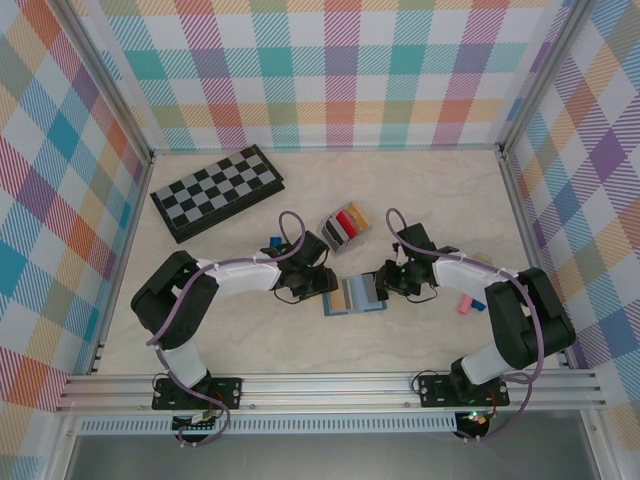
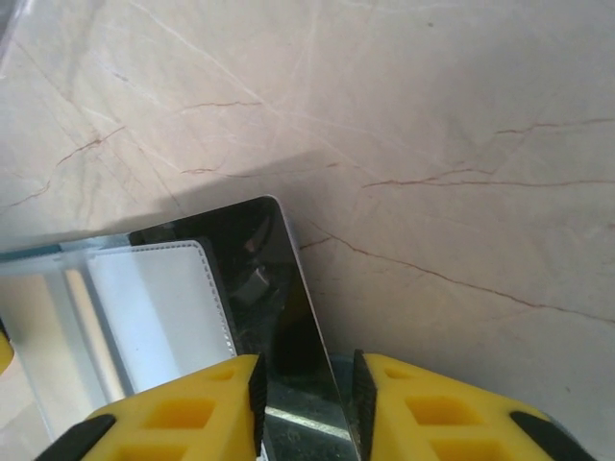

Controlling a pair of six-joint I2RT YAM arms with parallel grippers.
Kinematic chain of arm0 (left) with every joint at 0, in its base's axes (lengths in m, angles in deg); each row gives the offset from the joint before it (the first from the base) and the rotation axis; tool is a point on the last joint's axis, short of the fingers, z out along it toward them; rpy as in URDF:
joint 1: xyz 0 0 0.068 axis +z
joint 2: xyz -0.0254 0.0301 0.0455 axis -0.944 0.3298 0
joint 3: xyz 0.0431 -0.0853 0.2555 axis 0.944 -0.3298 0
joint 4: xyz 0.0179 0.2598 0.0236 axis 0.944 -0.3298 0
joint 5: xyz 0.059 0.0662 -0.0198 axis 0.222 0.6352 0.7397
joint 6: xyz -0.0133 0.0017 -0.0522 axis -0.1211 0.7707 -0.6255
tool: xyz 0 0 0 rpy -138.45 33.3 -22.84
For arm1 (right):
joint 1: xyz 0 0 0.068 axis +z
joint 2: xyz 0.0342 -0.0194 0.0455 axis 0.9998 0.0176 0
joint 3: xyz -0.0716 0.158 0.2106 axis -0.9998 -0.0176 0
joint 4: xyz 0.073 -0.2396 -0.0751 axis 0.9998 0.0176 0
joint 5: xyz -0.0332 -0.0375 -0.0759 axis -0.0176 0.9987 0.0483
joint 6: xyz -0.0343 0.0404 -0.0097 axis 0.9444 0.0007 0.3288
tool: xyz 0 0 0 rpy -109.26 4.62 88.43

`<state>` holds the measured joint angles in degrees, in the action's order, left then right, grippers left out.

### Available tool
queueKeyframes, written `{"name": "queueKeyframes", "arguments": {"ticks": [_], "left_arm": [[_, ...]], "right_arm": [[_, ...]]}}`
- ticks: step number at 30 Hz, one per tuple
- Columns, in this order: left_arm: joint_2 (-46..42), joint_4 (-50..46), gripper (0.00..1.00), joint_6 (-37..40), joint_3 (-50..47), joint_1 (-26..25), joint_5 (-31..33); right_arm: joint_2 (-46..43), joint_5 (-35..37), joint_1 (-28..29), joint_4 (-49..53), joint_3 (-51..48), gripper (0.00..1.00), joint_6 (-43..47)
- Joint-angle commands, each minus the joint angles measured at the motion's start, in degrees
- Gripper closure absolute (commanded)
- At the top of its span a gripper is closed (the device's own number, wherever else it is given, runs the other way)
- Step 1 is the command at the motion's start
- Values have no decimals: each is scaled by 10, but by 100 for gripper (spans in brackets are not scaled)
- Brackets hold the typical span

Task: Put the credit cards into the card holder
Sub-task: Pick up the credit card from the card holder.

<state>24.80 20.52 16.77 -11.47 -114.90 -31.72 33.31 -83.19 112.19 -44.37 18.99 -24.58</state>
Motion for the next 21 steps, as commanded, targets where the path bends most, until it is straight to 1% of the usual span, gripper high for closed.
{"name": "queueKeyframes", "arguments": {"ticks": [1,6,8,13,14,15,18,21], "left_arm": [[22,6,52,3,6,-5,-13],[25,5,53,3,5,-6,-13],[25,4,53,3,5,-6,-12],[26,2,54,4,7,-5,-12],[26,2,54,4,7,-6,-12],[26,1,54,4,8,-6,-12],[27,-1,54,4,9,-6,-12],[28,-2,55,5,11,-6,-12]], "right_arm": [[6,-44,-6,-30,-7,73,12],[23,-46,-11,-36,-9,71,15],[32,-44,-13,-35,-7,67,16],[47,-60,-17,-53,-6,68,26],[51,-64,-19,-53,-4,68,26],[54,-67,-20,-54,-4,72,28],[57,-72,-21,-60,-6,77,30],[51,-75,-23,-60,-9,85,33]]}}
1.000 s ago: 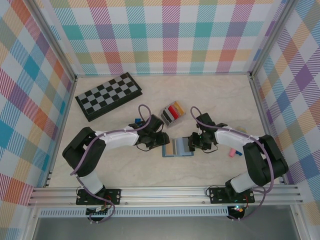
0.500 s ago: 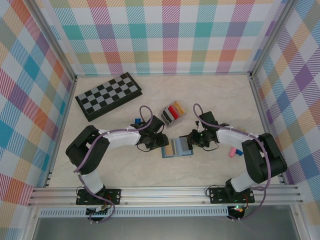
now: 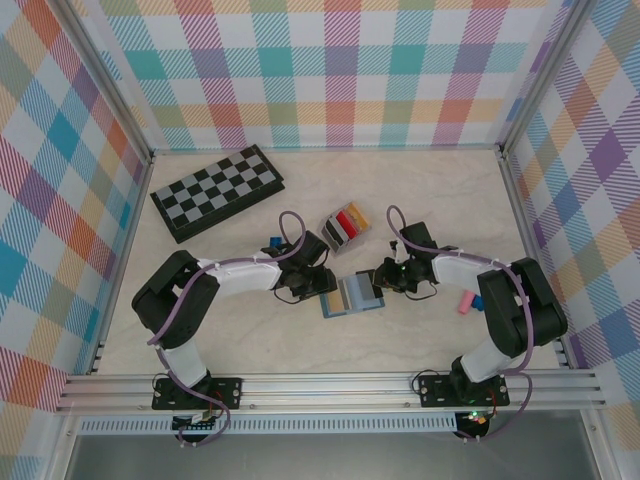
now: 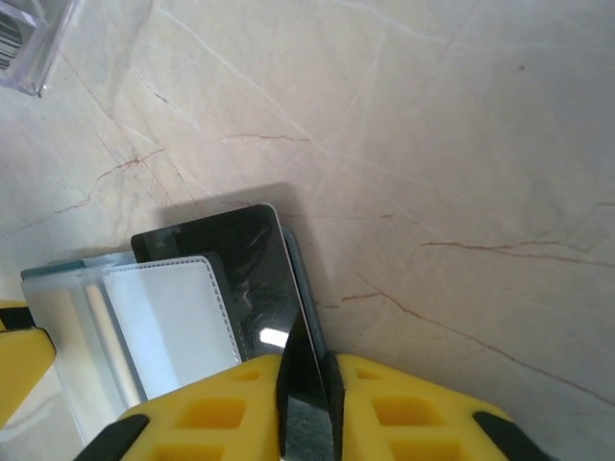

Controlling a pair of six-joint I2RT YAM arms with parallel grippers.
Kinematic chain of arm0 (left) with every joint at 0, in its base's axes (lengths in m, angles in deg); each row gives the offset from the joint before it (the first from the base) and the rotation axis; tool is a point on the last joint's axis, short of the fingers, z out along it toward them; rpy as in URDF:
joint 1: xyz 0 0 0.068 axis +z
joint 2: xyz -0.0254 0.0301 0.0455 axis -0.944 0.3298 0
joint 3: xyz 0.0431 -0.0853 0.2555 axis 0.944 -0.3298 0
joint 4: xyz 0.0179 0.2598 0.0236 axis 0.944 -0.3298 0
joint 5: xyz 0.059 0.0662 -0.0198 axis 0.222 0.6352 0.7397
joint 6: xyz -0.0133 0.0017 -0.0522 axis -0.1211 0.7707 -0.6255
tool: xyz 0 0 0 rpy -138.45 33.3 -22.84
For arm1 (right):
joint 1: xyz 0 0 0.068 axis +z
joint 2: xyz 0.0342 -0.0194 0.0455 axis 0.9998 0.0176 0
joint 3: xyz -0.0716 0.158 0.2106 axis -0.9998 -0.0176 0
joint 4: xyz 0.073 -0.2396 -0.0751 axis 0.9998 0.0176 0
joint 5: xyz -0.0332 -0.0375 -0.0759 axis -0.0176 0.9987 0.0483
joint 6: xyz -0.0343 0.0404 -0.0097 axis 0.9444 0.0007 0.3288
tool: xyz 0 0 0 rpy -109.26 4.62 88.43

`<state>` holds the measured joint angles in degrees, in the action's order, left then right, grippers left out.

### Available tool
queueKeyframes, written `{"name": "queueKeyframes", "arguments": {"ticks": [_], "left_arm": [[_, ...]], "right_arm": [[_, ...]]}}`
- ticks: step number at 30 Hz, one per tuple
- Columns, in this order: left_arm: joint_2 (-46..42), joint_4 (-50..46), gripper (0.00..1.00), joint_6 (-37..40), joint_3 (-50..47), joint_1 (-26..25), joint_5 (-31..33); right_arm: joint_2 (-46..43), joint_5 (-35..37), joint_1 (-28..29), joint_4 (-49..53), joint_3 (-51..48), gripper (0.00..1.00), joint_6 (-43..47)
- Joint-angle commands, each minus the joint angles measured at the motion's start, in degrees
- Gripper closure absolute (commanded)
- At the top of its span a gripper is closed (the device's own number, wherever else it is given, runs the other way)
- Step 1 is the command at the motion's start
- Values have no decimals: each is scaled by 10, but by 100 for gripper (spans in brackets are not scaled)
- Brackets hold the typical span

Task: Put the credit cards into the card holder
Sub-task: Pick up the credit card from the card holder.

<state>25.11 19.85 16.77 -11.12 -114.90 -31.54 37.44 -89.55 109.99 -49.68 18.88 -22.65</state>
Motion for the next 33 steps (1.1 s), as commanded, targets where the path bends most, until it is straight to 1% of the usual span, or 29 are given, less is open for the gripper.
{"name": "queueKeyframes", "arguments": {"ticks": [1,8,13,17,19,21,27,33], "left_arm": [[26,5,55,5,8,-6,-13],[30,3,55,6,11,-6,-13],[33,2,55,6,14,-6,-15],[32,0,55,6,15,-6,-12],[33,-1,55,7,17,-6,-12],[35,1,55,6,17,-7,-15],[44,5,55,13,28,-6,-21],[53,4,56,19,36,-7,-23]], "right_arm": [[6,-15,-1,-8,-8,88,15],[-41,-32,-3,6,-8,92,19],[-51,-37,-3,16,-8,95,25],[-62,-36,-3,22,-8,95,30],[-67,-50,-3,22,-5,95,34],[-70,-72,-3,22,-2,95,42],[-70,-87,-4,38,7,90,65],[-50,-101,-3,23,11,84,54]]}}
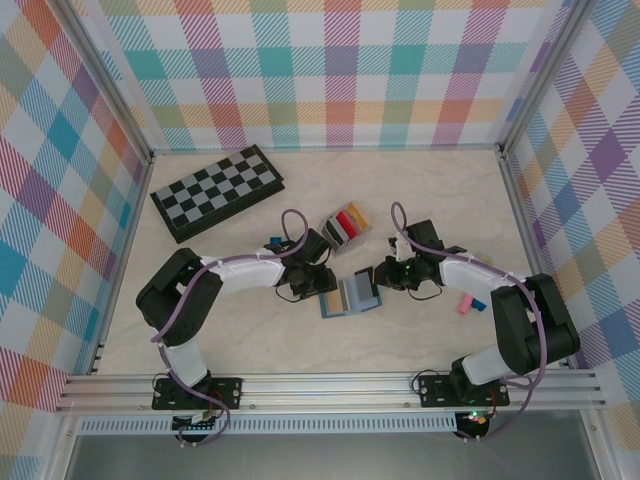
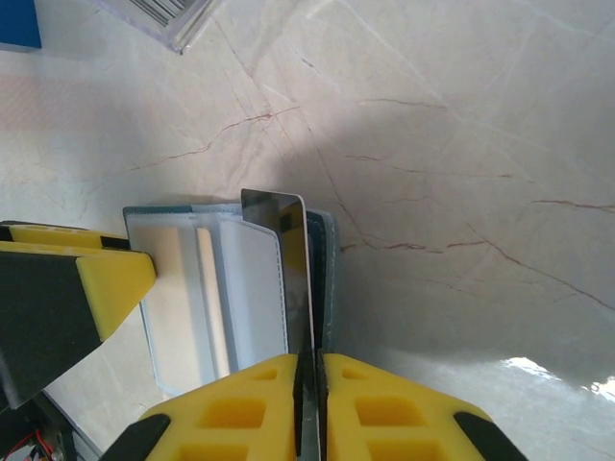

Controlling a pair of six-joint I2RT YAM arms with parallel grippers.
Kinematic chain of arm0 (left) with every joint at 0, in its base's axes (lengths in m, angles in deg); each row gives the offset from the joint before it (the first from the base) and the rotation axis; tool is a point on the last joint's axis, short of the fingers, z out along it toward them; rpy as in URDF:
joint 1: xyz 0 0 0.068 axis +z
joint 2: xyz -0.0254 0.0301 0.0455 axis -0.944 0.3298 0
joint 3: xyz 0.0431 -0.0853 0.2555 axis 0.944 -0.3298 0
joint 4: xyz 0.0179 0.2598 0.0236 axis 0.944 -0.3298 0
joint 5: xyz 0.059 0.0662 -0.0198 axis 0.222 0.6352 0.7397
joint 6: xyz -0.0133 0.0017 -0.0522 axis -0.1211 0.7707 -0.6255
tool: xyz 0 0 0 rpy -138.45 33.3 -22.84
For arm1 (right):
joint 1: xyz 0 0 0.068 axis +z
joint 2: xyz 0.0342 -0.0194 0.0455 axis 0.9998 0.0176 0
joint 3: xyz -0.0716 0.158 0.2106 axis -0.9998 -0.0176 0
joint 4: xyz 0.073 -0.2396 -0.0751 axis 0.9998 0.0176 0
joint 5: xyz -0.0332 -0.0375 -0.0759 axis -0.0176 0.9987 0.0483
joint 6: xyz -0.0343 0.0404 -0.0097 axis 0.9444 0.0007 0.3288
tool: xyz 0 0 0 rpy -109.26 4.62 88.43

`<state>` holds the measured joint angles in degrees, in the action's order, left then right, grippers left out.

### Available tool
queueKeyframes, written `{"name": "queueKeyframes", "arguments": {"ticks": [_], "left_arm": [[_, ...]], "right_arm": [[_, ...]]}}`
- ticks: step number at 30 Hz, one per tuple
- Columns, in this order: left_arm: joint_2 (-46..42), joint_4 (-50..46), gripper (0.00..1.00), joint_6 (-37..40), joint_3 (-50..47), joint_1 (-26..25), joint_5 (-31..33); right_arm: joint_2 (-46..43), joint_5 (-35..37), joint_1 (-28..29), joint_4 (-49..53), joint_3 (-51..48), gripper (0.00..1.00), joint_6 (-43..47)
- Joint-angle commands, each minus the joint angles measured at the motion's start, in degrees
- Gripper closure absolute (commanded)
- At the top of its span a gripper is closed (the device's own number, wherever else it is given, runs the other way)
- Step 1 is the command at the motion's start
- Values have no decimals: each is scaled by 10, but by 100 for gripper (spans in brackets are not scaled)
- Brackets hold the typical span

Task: Put the credit cards into the card holder
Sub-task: Pick up the credit card from the card holder.

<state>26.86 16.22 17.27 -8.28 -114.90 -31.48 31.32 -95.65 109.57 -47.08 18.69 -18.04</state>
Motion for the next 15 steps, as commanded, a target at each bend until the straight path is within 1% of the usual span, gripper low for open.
{"name": "queueKeyframes", "arguments": {"ticks": [1,6,9,11,15], "left_arm": [[35,41,56,14,8,-7,-24],[39,40,56,15,8,-7,-26],[40,40,56,15,8,-7,-26],[40,39,57,15,7,-7,-24],[39,34,57,15,4,-7,-18]], "right_arm": [[14,-40,0,-5,14,83,7],[22,-48,1,-16,15,82,3],[25,-39,1,-11,18,87,4],[22,-17,1,-1,18,91,6],[-8,52,1,25,14,96,5]]}}
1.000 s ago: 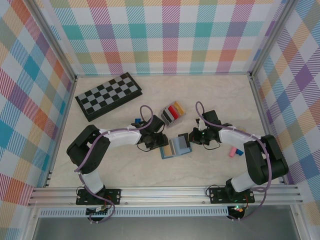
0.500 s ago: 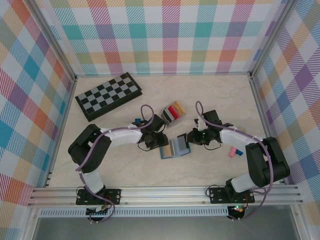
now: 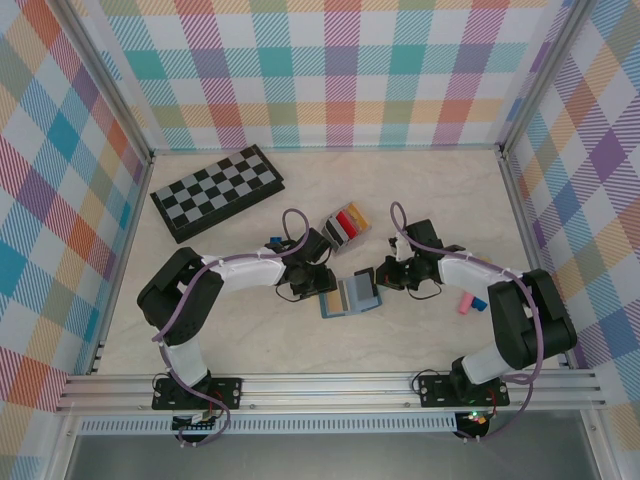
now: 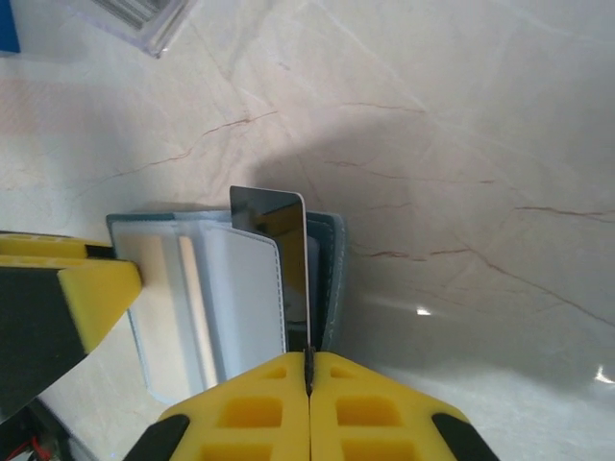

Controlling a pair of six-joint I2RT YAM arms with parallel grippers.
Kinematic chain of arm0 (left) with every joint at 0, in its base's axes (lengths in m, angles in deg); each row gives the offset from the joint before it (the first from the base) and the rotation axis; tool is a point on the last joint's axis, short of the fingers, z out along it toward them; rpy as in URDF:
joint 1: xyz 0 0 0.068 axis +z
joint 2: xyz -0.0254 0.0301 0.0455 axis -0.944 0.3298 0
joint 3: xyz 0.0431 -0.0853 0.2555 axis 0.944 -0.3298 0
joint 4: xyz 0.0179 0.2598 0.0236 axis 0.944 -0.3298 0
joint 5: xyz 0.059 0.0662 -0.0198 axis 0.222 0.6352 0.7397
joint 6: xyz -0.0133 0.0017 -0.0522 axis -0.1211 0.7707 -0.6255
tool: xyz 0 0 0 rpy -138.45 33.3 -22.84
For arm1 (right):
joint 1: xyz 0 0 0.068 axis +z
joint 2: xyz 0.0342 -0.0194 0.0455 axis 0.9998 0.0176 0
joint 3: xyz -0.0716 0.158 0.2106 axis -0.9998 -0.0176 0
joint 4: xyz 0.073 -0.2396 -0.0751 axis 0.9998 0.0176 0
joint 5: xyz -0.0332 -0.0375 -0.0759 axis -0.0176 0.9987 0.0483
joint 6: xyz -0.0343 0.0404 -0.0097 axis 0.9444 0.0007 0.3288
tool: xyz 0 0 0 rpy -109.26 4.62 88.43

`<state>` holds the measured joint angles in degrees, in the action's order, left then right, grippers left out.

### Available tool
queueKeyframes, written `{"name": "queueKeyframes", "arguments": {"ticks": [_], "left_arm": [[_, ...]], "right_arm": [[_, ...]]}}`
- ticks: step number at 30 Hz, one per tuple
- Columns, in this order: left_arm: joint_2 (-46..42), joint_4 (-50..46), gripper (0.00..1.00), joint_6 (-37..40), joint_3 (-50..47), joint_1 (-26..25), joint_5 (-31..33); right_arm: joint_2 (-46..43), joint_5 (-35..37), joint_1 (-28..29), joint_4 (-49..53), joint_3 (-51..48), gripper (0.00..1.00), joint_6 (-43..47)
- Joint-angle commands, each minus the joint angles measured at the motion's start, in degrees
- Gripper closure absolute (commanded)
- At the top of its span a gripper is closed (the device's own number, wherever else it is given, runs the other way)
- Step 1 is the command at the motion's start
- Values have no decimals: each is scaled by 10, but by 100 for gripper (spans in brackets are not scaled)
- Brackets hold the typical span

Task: Put the credit cards into the card holder
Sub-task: Pick up the credit card from the card holder.

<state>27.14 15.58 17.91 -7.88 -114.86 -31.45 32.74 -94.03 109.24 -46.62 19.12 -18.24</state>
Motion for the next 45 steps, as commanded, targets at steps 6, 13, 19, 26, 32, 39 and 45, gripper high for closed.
{"name": "queueKeyframes", "arguments": {"ticks": [6,13,19,26,32,39,45], "left_arm": [[34,41,58,9,-7,-8,-15],[31,29,61,19,-1,-7,-7],[31,31,60,19,3,-8,-10],[33,37,60,16,4,-8,-16],[34,37,60,16,5,-8,-18],[34,38,60,15,4,-8,-19],[26,35,60,14,3,-8,-11]], "right_arm": [[-45,46,2,46,13,97,16],[-43,51,3,67,32,96,27],[-37,24,6,101,55,93,56],[-10,8,15,92,66,88,42],[1,8,22,83,70,85,35],[12,16,24,80,71,84,28],[10,66,25,109,81,94,29]]}}
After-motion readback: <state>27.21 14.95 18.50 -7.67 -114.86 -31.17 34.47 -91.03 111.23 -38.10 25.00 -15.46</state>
